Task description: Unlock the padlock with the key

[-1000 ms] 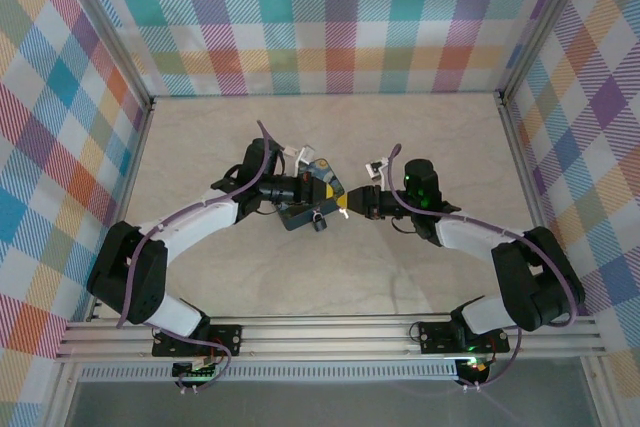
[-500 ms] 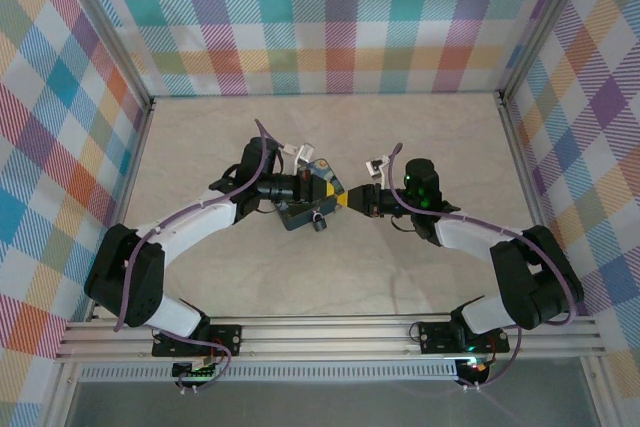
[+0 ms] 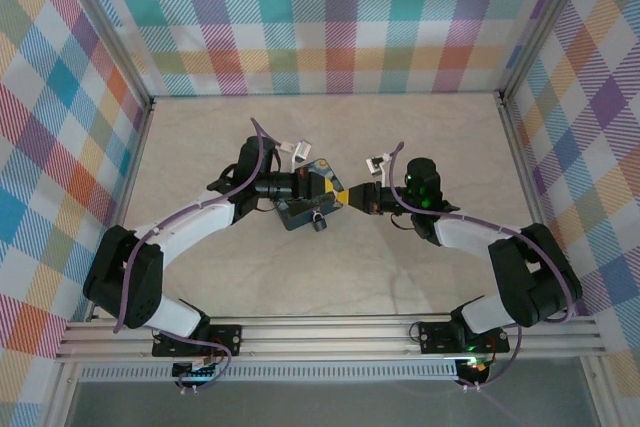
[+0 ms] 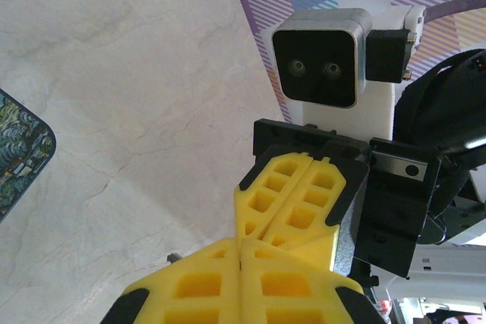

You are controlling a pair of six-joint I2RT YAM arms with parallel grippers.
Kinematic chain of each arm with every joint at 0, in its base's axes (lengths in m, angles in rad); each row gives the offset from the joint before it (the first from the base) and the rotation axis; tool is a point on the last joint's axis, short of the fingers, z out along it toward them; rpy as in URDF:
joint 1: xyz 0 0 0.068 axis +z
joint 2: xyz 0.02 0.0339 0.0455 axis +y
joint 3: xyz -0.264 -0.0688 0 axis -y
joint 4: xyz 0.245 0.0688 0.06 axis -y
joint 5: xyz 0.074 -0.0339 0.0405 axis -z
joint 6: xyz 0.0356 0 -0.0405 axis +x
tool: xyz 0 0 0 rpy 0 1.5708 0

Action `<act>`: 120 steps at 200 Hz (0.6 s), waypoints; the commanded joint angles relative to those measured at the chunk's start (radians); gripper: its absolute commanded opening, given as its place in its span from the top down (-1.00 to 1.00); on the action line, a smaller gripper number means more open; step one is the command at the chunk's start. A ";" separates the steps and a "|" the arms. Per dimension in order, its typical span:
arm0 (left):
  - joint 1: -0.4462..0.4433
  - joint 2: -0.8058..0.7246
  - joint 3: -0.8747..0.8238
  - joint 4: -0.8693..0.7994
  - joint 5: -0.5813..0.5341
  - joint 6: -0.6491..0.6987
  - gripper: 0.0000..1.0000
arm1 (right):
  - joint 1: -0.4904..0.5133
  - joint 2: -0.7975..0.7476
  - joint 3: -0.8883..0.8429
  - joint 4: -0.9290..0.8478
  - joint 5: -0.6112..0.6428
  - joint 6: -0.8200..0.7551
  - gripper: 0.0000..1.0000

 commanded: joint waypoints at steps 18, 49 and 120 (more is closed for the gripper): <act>0.017 -0.044 -0.019 -0.028 -0.052 -0.004 0.79 | -0.003 -0.077 -0.018 -0.080 0.035 -0.083 1.00; 0.021 -0.067 -0.015 -0.078 -0.111 0.000 0.07 | -0.003 -0.125 -0.008 -0.248 0.087 -0.199 1.00; 0.000 -0.110 -0.006 -0.312 -0.419 -0.048 -0.25 | -0.004 -0.149 0.005 -0.373 0.138 -0.300 1.00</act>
